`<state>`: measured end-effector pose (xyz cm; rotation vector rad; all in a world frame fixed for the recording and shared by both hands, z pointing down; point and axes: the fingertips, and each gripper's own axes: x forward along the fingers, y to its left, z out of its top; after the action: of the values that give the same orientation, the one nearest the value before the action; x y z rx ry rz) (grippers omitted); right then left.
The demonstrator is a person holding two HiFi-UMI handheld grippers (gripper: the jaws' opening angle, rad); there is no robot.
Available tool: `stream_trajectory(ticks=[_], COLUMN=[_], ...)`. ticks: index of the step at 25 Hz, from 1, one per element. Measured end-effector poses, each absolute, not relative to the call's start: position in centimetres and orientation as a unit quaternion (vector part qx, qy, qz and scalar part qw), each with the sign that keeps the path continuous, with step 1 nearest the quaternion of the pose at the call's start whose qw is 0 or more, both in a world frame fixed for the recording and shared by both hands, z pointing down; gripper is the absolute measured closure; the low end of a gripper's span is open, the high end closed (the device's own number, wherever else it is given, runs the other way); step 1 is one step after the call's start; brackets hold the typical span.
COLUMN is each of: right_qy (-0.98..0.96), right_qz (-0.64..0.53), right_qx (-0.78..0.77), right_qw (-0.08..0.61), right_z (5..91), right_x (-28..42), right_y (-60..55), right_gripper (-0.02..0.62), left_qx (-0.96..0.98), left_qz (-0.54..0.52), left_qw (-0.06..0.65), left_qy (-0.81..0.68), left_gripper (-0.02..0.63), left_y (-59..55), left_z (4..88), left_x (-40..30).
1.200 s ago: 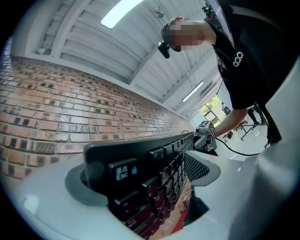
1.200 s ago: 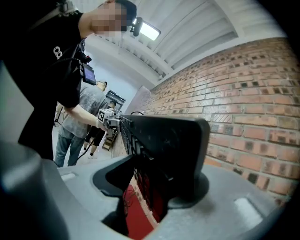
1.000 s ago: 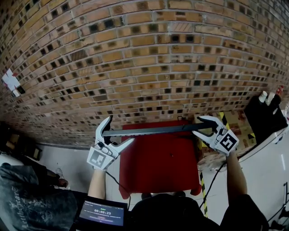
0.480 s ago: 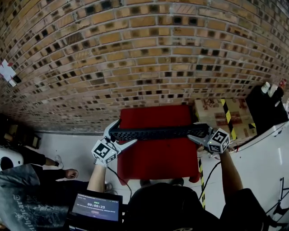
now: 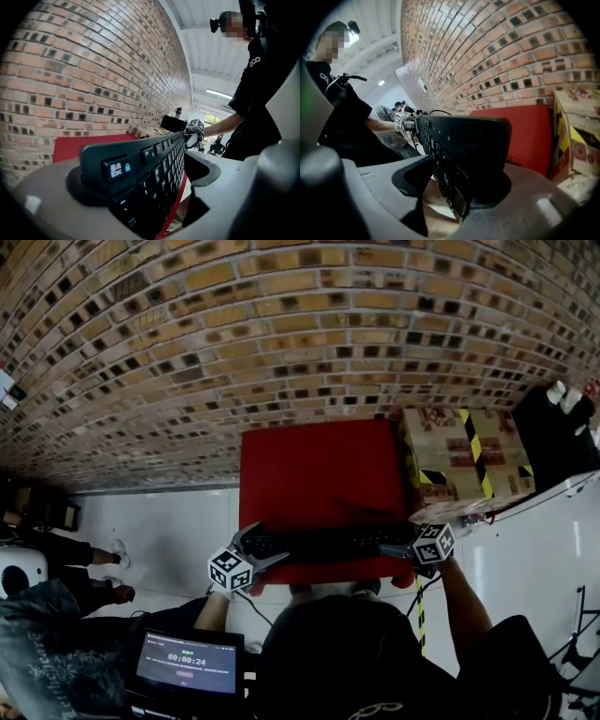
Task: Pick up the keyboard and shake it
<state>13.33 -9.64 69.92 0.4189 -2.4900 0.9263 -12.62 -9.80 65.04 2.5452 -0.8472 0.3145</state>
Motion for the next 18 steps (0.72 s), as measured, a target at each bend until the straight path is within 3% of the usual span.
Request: stream_trajectory(ticks=[18], right_qy=[-0.896], right_qz=[0.352], right_qx=[0.144], right_qw=[0.227], right_z=[71.6], right_x=[14.0], right_y=[-8.8], right_gripper=[0.376], left_qx=[0.915], left_qz=[0.123], left_qw=[0.226], left_qy=[-0.312], left_gripper=[0.103], left_y=[-9.1], left_z=[66.7], left_x=[-12.0])
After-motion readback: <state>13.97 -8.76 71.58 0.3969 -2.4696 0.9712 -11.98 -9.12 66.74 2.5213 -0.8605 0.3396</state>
